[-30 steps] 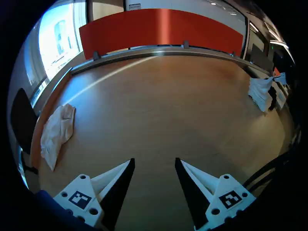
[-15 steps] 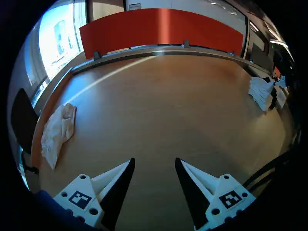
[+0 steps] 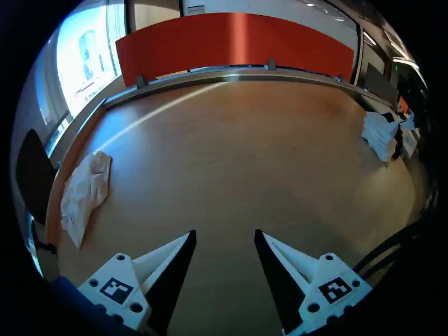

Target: Fold towel

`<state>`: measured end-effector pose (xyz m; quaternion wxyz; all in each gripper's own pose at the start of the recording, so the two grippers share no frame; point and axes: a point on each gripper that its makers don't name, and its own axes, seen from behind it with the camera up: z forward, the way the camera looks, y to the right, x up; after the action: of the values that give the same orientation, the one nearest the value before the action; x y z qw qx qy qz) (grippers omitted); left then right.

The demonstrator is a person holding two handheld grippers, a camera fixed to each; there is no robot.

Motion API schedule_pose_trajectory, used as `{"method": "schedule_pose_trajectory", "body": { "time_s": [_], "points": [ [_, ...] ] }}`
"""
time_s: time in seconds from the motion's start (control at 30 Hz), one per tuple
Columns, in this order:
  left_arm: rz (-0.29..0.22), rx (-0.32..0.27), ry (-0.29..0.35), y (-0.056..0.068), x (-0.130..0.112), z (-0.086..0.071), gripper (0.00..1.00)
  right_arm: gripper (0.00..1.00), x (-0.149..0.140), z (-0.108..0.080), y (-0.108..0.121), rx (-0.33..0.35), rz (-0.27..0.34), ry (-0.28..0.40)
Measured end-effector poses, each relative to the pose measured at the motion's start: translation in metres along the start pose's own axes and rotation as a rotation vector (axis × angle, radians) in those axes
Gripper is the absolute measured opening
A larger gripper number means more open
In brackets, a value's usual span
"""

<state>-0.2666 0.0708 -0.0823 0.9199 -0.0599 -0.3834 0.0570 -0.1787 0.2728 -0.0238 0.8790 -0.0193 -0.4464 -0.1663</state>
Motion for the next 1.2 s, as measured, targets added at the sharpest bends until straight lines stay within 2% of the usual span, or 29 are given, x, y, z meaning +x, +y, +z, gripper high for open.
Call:
{"method": "schedule_pose_trajectory", "body": {
  "time_s": [0.47,0.63,0.83,0.9,1.1,1.2],
  "points": [
    [0.001,-0.002,0.000,0.001,-0.001,0.000,0.76,0.07,-0.008,0.001,0.001,-0.021,0.000,-0.013],
    [0.001,-0.002,0.000,0.000,-0.002,-0.001,0.76,0.13,-0.019,0.001,0.002,-0.032,0.010,-0.032],
    [0.004,-0.004,0.000,0.000,-0.002,-0.001,0.76,0.26,-0.035,-0.002,0.009,-0.067,0.022,-0.059],
    [0.005,-0.005,0.001,0.000,-0.002,-0.002,0.76,0.26,-0.038,-0.003,0.012,-0.080,0.024,-0.065],
    [0.008,-0.008,0.005,0.001,-0.001,-0.003,0.76,0.30,-0.043,-0.007,0.017,-0.105,0.034,-0.067],
    [0.007,-0.009,0.007,0.001,-0.001,-0.004,0.76,0.38,-0.042,-0.009,0.016,-0.108,0.042,-0.056]
  ]
}}
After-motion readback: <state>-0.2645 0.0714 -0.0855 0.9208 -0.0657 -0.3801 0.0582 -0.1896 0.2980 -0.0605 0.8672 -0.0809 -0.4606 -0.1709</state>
